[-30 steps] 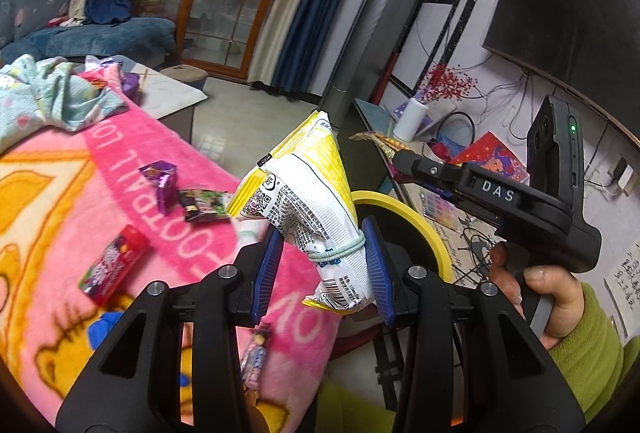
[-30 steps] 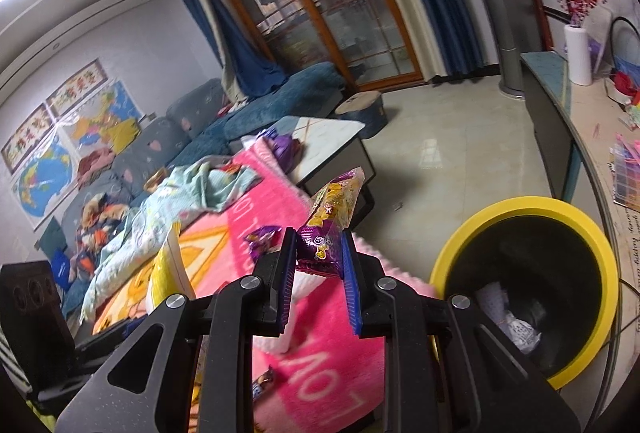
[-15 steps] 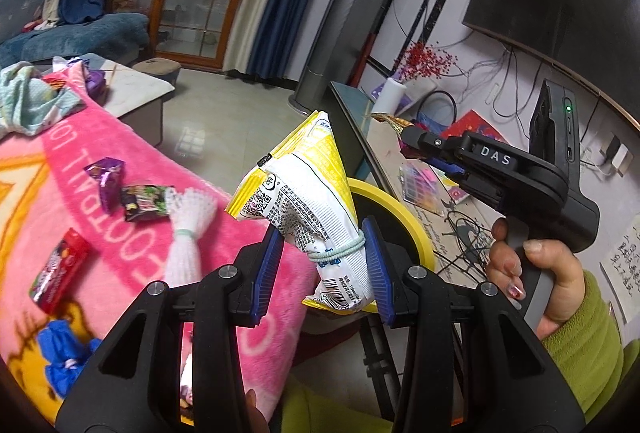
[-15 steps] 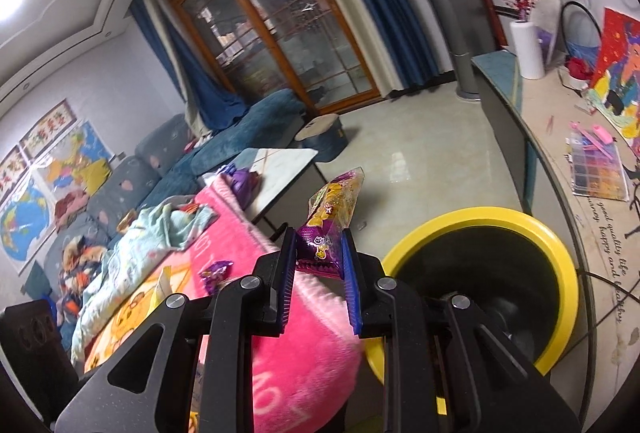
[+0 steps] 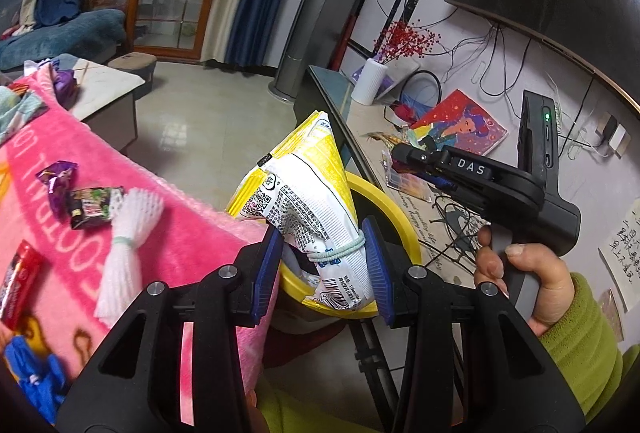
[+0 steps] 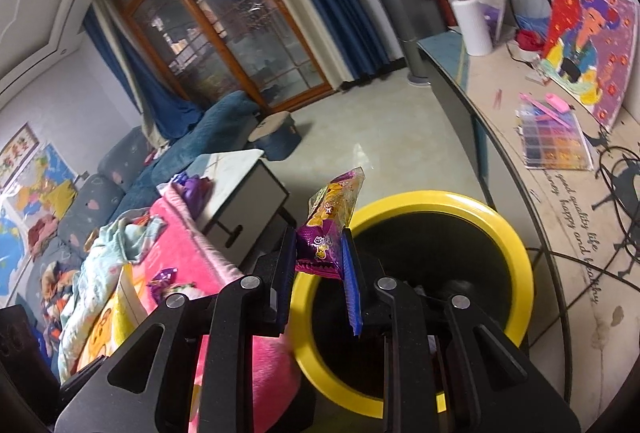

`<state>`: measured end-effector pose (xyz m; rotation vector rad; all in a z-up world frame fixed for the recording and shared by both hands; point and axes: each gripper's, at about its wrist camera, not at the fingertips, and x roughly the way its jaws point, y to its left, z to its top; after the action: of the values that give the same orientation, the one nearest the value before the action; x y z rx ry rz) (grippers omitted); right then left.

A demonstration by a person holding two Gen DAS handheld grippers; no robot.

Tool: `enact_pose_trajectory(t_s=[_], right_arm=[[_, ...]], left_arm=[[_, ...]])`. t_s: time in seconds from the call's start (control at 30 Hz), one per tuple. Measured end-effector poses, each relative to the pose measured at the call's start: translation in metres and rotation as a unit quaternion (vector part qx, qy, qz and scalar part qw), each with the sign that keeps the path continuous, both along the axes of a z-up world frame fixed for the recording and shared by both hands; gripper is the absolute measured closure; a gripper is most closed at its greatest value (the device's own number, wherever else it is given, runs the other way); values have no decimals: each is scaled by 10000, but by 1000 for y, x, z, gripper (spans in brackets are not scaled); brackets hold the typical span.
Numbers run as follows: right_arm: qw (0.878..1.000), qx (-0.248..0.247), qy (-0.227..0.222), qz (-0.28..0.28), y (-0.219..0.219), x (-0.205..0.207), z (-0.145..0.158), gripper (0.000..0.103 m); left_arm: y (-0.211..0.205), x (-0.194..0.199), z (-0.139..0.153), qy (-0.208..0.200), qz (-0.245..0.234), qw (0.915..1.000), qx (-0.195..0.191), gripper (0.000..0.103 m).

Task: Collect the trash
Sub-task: 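Carry the snack bag and purple wrapper over the yellow bin, then open both tools to drop the snack bag and wrapper into the bin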

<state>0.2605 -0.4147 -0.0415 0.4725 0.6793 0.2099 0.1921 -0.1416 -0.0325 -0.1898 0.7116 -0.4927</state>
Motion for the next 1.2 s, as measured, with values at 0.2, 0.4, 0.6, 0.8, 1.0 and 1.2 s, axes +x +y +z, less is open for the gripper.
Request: enact_pose_trajectory(t_s=[0.2,0.4,0.6,0.8,1.0,1.2], right_arm=[[9997,50,205,-106,-13,3,-13,82],[9988,88,411,-259,-26,7,-25,82],[9969,224,610,-433,-43,10,-38,82],[9950,410,747,-517,-57,11,-47,81],[9941,534,802,-490,-63,13,-52,80],[9931,704,861,-372,-65,17,-56,70]], left_arm=[[-16,12,-10,33,-35,9999,101,70],[-32,22,-23,91,-128,9996,252,70],[-47,35,-37,248,-249,9987,366,70],[-60,45,-49,407,-371,9975,437,69],[-72,56,-57,504,-435,9963,540,69],[-78,67,-63,557,-441,9958,580,53]])
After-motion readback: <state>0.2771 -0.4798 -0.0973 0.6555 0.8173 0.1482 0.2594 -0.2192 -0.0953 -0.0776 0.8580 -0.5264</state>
